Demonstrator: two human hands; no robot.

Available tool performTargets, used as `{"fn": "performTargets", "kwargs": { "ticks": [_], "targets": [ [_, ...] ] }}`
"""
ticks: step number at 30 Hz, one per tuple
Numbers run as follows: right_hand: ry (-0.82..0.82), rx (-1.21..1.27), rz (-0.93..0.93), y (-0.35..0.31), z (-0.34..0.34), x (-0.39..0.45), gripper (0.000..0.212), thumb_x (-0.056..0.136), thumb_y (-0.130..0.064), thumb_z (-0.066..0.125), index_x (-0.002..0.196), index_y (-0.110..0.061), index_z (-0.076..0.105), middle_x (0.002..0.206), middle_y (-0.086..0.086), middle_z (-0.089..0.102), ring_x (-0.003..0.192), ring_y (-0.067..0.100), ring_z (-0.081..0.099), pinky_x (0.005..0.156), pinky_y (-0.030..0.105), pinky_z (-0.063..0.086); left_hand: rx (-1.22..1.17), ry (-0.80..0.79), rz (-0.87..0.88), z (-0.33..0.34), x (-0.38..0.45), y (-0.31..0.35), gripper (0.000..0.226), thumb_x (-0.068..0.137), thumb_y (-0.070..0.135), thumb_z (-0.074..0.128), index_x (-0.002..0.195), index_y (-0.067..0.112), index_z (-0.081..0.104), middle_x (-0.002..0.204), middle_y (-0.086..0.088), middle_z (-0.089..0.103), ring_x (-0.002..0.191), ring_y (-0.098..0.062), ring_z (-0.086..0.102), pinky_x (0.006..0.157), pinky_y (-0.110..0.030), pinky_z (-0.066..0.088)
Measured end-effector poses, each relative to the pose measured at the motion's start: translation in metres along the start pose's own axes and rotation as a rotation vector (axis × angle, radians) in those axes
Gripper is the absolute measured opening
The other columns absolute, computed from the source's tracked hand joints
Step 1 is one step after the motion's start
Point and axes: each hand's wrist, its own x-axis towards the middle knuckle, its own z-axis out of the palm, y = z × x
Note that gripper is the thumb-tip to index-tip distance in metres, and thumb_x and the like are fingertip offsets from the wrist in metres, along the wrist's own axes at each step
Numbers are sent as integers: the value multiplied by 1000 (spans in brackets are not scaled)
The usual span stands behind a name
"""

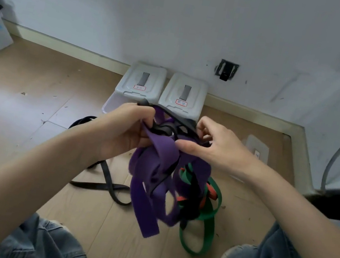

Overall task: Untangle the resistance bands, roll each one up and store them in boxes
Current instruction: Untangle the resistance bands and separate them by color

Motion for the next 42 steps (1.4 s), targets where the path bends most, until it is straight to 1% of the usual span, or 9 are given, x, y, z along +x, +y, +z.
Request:
{"fn": "performTargets", "kwargs": {
  "ticks": [5, 12, 18, 23, 28, 31, 34, 38, 42],
  "targets": [
    [33, -1, 40, 8, 7, 10, 43, 66, -37, 76, 87, -21, 42, 80, -4, 53, 70, 14, 47, 62, 29, 40, 89, -16, -82, -1, -5, -3, 19, 81, -2, 34, 77, 7, 51, 54, -3, 56, 42, -12, 54, 44, -19, 49],
    [195, 57, 252, 15, -14, 16, 30, 67, -26, 72, 87, -16, 52, 76, 4, 61, 63, 18, 53, 53, 27, 40, 994, 73, -16, -16, 9, -22, 53, 84, 17, 63, 128, 23, 34, 90, 1, 63, 78, -12, 62, 71, -27, 49],
    [149, 748, 281, 12, -4, 15, 12, 82, -8, 63, 78, -11, 53, 66, 8, 57, 43, 9, 54, 43, 17, 42, 233, 146, -157, -3, 17, -38, 11, 93, 23, 50, 88, 20, 59, 77, 2, 66, 72, -16, 58, 74, -34, 43],
    [196, -142, 249, 32, -8, 21, 27, 77, -33, 68, 93, -15, 56, 85, 3, 61, 85, 23, 52, 63, 30, 41, 177, 91, -131, -8, 8, -14, 22, 90, 33, 54, 91, 14, 66, 73, -6, 72, 58, -16, 67, 49, -22, 53],
    [230, -604, 88, 37, -1, 21, 22, 91, -26, 56, 106, -11, 59, 118, 7, 52, 110, 26, 44, 88, 37, 43, 169, -61, -106, -2, -6, -1, 41, 60, 29, 69, 95, 7, 66, 79, -10, 70, 62, -16, 66, 58, -25, 56],
    [-34, -262, 160, 34, 2, 16, 11, 91, -28, 58, 95, -18, 59, 105, 4, 63, 86, 14, 58, 68, 22, 47, 95, 10, -38, -5, -8, 4, 44, 58, 22, 67, 98, 4, 60, 73, -10, 64, 56, -16, 63, 50, -24, 53],
    [-334, 274, 203, 23, 15, 9, 10, 95, -29, 53, 105, -28, 54, 105, 0, 68, 86, 9, 67, 74, 22, 49, -10, 52, 4, -8, -11, 8, 17, 60, 17, 62, 74, 9, 57, 59, -6, 58, 47, -14, 57, 47, -21, 50],
    [-176, 355, 184, 27, 32, 13, 31, 89, -18, 61, 119, -16, 51, 111, 7, 63, 102, 21, 62, 89, 33, 48, -48, -29, 18, -9, -18, 13, 11, 57, 14, 61, 46, 14, 60, 47, -3, 56, 42, -14, 55, 46, -19, 49],
    [-122, 581, 257, 35, 22, 15, 22, 91, -13, 57, 113, -12, 61, 99, 9, 70, 93, 23, 66, 87, 35, 51, 63, 0, -23, -24, -16, 22, 4, 58, 15, 63, 58, 12, 66, 55, -6, 61, 43, -14, 58, 44, -19, 49]
  ]
}}
